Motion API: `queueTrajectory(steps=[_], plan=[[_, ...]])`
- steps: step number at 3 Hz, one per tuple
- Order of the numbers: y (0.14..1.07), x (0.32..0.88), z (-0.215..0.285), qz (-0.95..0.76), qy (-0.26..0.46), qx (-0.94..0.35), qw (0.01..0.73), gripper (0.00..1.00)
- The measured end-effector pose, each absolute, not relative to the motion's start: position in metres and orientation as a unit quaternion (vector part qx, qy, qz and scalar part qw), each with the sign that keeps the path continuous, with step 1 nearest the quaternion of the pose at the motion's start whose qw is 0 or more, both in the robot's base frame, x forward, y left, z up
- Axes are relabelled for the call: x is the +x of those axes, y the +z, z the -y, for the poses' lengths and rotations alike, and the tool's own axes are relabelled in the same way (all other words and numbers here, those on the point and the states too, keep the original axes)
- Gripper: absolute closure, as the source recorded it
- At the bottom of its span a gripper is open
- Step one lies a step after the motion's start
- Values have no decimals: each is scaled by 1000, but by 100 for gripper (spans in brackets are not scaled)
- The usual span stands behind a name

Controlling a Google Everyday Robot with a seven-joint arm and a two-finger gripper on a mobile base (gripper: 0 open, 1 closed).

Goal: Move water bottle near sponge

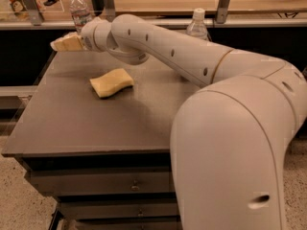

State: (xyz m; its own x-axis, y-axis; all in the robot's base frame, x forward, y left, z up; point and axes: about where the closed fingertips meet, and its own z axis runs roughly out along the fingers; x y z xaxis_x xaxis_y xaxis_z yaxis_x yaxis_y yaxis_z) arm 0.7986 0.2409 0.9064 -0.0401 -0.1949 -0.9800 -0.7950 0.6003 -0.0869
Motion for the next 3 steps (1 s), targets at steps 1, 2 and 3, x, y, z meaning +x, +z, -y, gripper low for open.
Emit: queueTrajectory(steps=[1, 2, 3], plan=[[900, 826, -236, -684, 241, -357, 589, 0], [893, 847, -233, -687, 238, -350, 590, 0], [891, 862, -232, -688, 236, -347, 592, 0]])
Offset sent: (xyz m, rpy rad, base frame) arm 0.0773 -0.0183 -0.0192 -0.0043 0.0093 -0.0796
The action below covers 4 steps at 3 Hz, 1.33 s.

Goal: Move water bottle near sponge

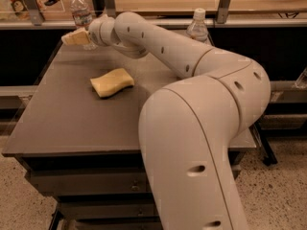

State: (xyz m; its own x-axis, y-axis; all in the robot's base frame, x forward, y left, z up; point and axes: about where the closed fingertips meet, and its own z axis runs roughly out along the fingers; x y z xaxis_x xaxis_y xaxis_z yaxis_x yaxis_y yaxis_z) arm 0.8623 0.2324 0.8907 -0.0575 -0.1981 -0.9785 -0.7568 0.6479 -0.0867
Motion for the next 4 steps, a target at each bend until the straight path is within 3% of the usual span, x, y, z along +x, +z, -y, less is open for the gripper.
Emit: queueTrajectory(steps=[2, 3, 4], plan=[[889, 888, -253, -693, 231, -341, 592, 0], [888, 890, -257, -690, 231, -347, 592, 16], [888, 891, -258, -684, 231, -356, 593, 40]])
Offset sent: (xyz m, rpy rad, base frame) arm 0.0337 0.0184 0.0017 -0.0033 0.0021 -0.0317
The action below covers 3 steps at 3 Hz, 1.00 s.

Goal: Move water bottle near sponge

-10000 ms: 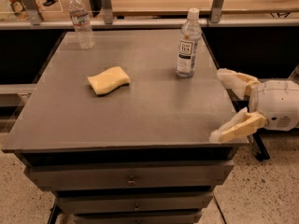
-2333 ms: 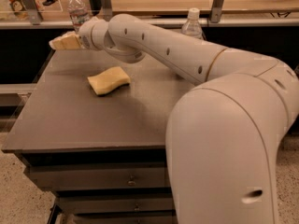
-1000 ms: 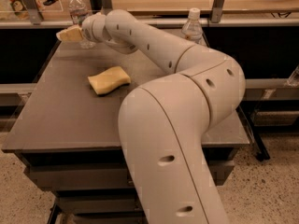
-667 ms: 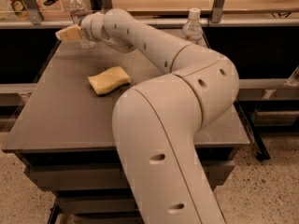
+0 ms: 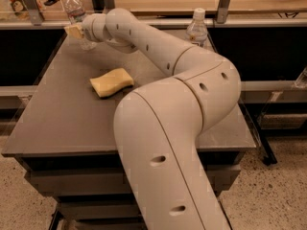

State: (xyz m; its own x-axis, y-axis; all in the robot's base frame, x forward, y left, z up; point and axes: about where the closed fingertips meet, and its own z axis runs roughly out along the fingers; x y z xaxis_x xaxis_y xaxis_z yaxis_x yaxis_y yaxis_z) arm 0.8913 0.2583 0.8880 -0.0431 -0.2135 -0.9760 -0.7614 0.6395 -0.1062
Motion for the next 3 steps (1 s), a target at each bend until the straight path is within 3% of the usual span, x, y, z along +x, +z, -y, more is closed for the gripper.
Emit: queueTrajectory(steps=[2, 3], plan=[[894, 886, -256, -656, 251, -369, 609, 87], [904, 866, -240, -642, 280, -371, 610, 100]])
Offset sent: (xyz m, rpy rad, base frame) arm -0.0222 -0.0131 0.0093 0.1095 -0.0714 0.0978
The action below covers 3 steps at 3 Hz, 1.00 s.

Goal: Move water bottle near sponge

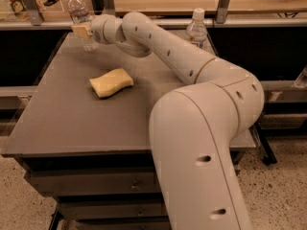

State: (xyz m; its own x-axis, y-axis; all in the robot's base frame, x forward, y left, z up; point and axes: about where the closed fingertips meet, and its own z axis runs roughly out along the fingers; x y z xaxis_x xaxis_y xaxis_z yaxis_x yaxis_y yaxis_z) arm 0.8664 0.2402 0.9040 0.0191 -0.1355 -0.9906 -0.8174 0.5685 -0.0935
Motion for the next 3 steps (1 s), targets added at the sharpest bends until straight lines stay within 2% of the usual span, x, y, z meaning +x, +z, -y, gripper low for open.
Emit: queueTrajectory(steps=[3], plan=[[926, 799, -185, -698, 262, -360, 561, 100]])
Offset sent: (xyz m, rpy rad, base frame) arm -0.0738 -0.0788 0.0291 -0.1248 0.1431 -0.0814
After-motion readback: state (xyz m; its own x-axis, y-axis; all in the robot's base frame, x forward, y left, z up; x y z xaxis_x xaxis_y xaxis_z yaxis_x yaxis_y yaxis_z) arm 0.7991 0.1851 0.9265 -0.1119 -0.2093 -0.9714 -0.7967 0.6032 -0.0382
